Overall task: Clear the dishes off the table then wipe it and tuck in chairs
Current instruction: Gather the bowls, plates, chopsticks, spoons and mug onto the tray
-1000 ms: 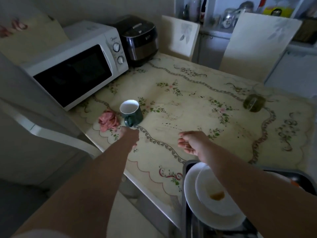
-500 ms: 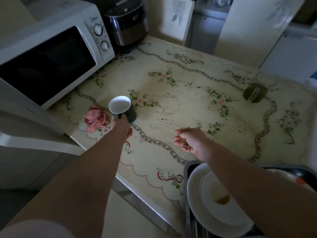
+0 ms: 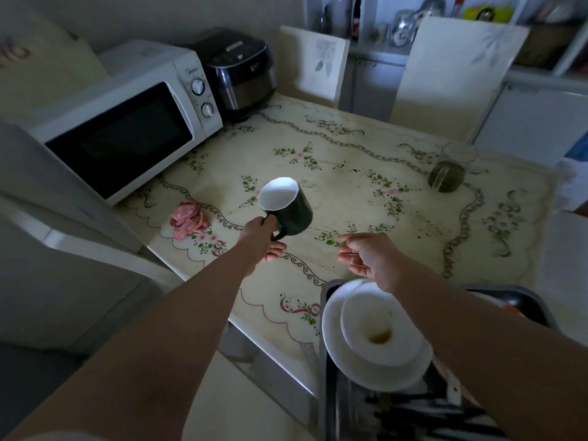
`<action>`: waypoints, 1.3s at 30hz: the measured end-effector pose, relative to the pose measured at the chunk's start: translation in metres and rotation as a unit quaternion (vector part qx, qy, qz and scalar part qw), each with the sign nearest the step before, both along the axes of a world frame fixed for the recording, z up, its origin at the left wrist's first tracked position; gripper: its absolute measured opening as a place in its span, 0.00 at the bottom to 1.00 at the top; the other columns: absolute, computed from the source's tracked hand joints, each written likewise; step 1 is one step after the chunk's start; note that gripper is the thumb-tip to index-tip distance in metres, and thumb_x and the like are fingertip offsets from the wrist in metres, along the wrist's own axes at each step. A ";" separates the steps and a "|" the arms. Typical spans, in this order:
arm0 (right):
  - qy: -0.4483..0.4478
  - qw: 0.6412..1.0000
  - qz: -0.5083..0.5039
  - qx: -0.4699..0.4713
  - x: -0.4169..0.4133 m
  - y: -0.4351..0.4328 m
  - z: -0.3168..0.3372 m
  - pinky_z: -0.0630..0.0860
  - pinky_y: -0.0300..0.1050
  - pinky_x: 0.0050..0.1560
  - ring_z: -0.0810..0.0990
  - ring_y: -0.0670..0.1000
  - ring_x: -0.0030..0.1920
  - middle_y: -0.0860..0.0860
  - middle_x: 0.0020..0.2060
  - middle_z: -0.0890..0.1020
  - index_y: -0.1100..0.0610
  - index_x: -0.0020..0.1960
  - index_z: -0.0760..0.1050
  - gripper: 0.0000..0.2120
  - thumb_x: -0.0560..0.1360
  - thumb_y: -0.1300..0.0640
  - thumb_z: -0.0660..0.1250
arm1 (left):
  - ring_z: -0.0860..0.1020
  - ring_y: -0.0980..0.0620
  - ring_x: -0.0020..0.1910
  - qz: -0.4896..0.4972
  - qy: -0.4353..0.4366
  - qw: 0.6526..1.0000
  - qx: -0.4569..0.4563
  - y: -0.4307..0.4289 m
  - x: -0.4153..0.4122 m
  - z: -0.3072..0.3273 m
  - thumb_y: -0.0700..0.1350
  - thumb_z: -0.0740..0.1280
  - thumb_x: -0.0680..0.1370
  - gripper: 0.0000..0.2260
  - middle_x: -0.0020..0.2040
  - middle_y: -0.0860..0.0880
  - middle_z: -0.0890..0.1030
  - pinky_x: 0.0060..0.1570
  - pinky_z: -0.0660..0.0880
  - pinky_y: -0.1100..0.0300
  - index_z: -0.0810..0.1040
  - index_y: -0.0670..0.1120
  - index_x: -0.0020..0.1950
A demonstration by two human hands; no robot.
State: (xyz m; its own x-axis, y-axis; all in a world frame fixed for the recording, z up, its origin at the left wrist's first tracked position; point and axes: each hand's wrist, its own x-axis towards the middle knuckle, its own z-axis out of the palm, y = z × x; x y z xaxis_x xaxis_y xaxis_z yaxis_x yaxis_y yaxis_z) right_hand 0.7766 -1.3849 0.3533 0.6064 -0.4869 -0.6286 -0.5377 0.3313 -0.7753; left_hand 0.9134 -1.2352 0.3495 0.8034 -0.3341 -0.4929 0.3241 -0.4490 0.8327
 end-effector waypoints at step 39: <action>0.198 0.833 0.463 -0.228 -0.264 0.020 -0.045 0.74 0.46 0.60 0.77 0.53 0.57 0.54 0.58 0.79 0.57 0.60 0.78 0.14 0.79 0.57 0.58 | 0.81 0.41 0.48 -0.283 0.082 0.946 0.133 0.059 -0.255 0.013 0.49 0.56 0.83 0.17 0.51 0.35 0.82 0.54 0.77 0.49 0.70 0.38 0.65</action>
